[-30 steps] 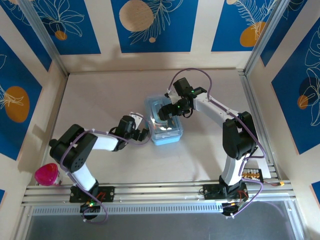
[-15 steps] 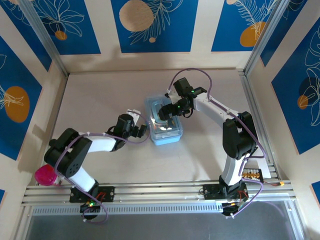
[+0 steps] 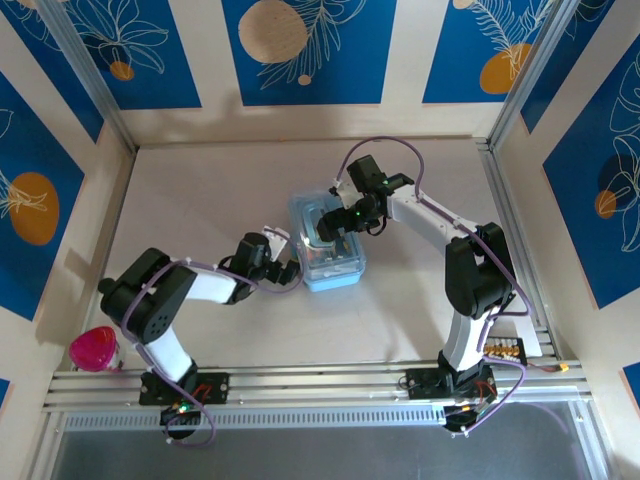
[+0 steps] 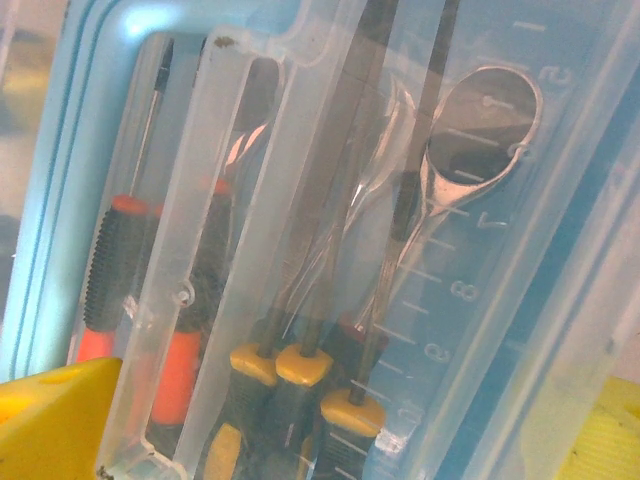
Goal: Pack the tool kit
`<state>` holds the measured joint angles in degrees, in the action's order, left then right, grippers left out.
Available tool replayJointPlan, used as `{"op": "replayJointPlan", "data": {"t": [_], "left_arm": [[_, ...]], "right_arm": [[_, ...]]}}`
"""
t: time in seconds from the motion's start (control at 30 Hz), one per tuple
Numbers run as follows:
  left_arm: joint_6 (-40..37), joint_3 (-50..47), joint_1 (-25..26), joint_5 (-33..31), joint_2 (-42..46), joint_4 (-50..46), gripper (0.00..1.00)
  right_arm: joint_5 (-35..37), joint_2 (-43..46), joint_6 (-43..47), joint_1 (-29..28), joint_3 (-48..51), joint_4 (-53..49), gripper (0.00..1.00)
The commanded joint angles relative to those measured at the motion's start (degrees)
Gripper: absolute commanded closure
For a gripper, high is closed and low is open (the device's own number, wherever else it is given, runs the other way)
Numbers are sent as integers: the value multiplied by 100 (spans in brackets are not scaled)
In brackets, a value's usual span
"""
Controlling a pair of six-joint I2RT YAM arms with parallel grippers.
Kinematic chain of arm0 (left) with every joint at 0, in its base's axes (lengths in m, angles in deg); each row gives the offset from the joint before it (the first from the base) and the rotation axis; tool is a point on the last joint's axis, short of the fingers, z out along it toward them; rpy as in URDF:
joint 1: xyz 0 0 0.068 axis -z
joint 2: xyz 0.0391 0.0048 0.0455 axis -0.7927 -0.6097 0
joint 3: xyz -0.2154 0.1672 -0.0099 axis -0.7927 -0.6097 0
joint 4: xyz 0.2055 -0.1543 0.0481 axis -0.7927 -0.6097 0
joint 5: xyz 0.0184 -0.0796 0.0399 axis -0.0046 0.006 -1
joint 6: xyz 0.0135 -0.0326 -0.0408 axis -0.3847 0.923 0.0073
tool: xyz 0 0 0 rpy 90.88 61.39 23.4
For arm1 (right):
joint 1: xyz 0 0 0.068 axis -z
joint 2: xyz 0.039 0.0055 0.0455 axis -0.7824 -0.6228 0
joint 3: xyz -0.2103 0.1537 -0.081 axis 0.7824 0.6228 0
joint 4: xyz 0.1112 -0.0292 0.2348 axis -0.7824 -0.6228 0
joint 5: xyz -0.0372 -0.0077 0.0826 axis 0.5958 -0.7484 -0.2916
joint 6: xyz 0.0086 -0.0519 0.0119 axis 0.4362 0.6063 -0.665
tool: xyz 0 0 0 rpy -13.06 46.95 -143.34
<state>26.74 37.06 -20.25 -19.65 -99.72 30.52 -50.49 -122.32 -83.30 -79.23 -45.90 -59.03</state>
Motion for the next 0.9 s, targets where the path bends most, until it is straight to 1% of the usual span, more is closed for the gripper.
{"op": "replayJointPlan", "data": {"t": [0.0, 0.23, 0.43, 0.57, 0.87], "left_arm": [[-96, -17, 48, 8, -252, 399, 0], [303, 88, 49, -710, -541, 637, 0], [495, 47, 43, -1195, -438, 698, 0], [504, -7, 46, -1373, -316, 671, 0], [514, -106, 46, -1549, 17, 500, 0]], "right_arm": [[-486, -224, 200, -121, 53, -922, 2], [-487, -219, 207, -143, 67, -979, 3], [-477, -197, 243, -134, 93, -1027, 3], [-486, -184, 243, -134, 119, -1018, 3], [-547, -171, 249, -148, 188, -970, 3]]}}
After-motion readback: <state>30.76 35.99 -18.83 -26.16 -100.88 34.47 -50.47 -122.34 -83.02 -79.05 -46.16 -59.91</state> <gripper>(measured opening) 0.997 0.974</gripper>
